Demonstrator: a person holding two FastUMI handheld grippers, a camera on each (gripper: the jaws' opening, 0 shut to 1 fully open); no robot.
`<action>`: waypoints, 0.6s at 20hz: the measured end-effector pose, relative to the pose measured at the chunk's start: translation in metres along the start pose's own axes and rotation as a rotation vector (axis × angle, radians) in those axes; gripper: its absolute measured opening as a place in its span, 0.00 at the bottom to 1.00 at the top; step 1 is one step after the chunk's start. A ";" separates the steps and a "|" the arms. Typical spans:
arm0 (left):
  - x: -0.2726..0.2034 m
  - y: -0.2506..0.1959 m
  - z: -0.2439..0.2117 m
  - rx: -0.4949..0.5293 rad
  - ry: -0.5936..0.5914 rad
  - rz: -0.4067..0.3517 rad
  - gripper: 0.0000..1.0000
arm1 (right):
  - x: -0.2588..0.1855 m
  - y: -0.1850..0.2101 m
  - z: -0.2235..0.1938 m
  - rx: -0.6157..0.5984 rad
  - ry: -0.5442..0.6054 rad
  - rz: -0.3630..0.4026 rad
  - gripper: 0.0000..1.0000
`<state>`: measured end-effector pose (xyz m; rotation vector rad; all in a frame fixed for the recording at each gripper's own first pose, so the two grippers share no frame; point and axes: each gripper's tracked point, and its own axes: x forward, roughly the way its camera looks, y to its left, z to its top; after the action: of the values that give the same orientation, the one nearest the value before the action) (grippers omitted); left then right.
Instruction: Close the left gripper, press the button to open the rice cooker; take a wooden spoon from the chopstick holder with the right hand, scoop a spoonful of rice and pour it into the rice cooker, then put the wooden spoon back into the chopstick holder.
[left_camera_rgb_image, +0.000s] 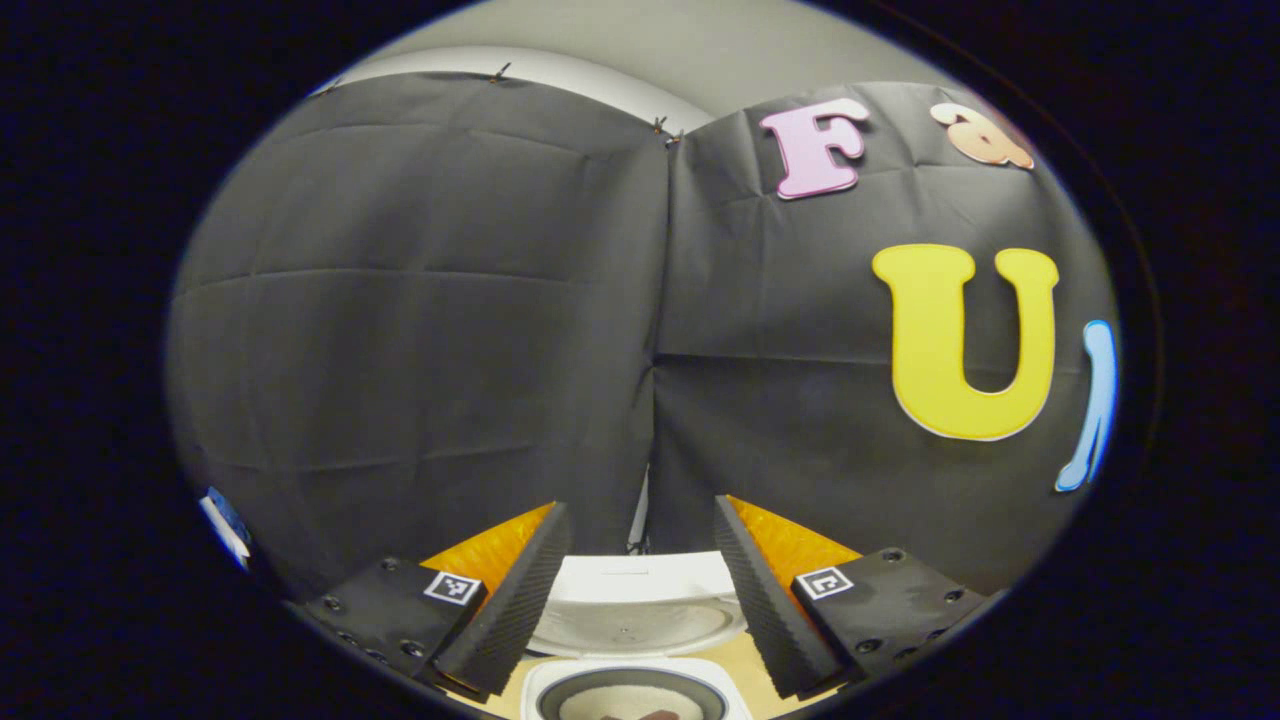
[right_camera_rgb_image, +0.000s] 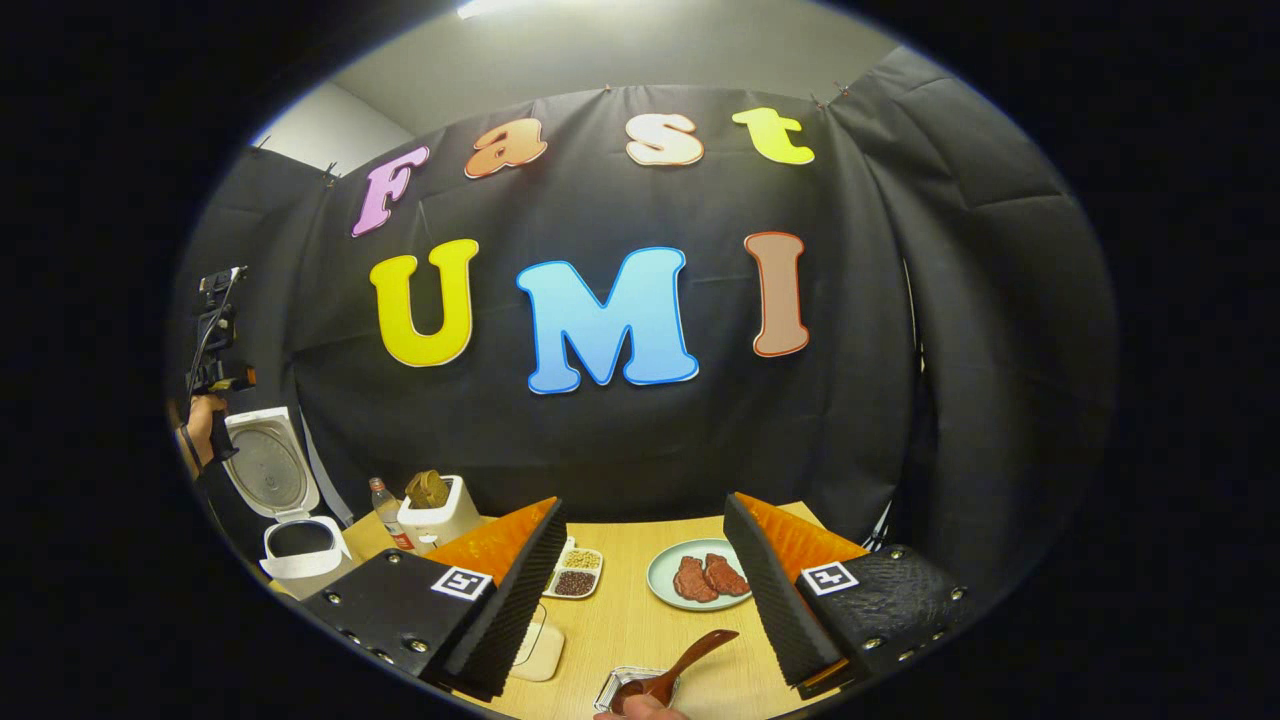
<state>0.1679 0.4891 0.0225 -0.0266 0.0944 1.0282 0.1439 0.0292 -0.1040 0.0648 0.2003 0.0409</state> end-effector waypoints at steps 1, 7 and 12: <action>0.012 0.003 -0.005 0.002 0.019 0.015 0.99 | 0.000 -0.001 -0.001 -0.001 0.004 -0.005 0.96; 0.064 0.004 -0.051 0.016 0.181 0.032 0.98 | 0.000 -0.005 0.003 -0.019 0.003 -0.022 0.96; 0.060 0.006 -0.065 0.028 0.209 0.039 0.97 | -0.002 0.000 0.008 0.003 -0.006 -0.012 0.96</action>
<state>0.1896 0.5392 -0.0477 -0.1071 0.3010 1.0605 0.1433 0.0289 -0.0958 0.0666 0.1943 0.0281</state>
